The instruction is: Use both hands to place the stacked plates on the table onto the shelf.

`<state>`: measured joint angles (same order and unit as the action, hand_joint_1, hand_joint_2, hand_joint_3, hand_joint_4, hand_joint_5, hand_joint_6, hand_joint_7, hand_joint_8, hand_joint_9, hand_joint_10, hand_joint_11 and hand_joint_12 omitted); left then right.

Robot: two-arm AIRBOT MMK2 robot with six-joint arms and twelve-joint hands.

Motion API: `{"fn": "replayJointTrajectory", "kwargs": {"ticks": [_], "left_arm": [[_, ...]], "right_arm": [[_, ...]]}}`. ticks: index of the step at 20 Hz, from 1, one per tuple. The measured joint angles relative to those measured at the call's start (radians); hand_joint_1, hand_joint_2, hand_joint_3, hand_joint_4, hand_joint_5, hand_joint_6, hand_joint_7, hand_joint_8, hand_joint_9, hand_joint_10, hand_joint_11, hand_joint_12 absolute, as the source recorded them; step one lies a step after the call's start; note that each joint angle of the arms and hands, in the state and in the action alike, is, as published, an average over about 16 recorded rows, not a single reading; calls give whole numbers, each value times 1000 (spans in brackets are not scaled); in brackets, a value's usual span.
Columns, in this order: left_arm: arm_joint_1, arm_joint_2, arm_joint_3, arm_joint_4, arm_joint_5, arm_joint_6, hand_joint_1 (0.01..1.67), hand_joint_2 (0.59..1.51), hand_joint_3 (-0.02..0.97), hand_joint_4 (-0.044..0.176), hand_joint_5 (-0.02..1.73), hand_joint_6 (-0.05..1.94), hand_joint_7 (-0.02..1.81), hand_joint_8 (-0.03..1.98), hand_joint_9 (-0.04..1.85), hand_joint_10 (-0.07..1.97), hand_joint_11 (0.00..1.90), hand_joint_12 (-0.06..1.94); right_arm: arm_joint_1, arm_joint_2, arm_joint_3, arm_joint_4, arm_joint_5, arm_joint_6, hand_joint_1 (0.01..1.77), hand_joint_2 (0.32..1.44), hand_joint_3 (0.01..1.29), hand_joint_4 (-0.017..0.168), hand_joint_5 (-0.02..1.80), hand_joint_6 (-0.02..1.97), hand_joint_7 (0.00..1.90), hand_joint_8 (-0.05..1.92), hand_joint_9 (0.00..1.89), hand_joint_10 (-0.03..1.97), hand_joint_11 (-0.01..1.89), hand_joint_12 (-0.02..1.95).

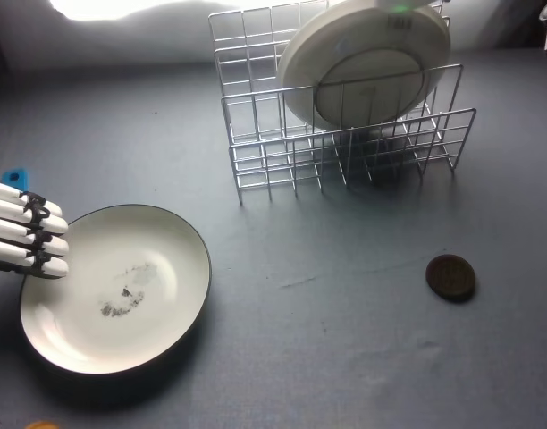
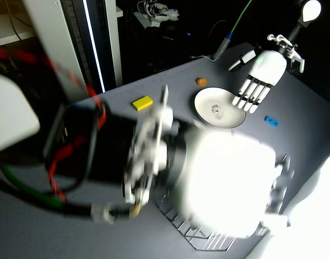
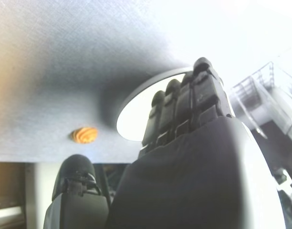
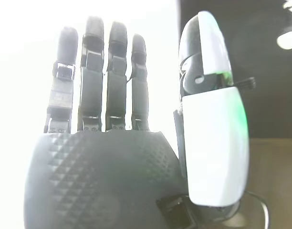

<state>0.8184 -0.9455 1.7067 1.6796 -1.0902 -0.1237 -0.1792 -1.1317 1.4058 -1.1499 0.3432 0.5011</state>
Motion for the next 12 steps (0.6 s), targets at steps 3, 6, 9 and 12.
{"fn": "replayJointTrajectory", "kwargs": {"ticks": [3,6,9,12], "left_arm": [[10,0,-1,-5,2,0,15,1093,16,0,19,13,14,-8,-22,-24,15,-12],[22,-3,-1,-7,7,0,15,1093,16,0,18,12,12,-8,-23,-25,15,-12],[36,-6,-1,-8,12,-1,15,1094,16,-3,14,5,11,-8,-20,-25,15,-13],[49,-10,-2,-10,17,-2,15,1094,16,-4,9,-1,9,-8,-19,-25,14,-14]], "right_arm": [[21,36,-103,67,-7,-185,997,1035,13,-5,601,26,680,16,676,12,195,1153],[24,71,-218,155,-20,-389,978,1033,13,-4,528,26,619,16,620,12,150,1150],[8,96,-325,283,-36,-611,969,1023,13,-2,443,25,541,16,549,12,107,1121],[-24,113,-414,433,-46,-835,989,1010,13,0,337,25,429,16,439,12,66,999]]}}
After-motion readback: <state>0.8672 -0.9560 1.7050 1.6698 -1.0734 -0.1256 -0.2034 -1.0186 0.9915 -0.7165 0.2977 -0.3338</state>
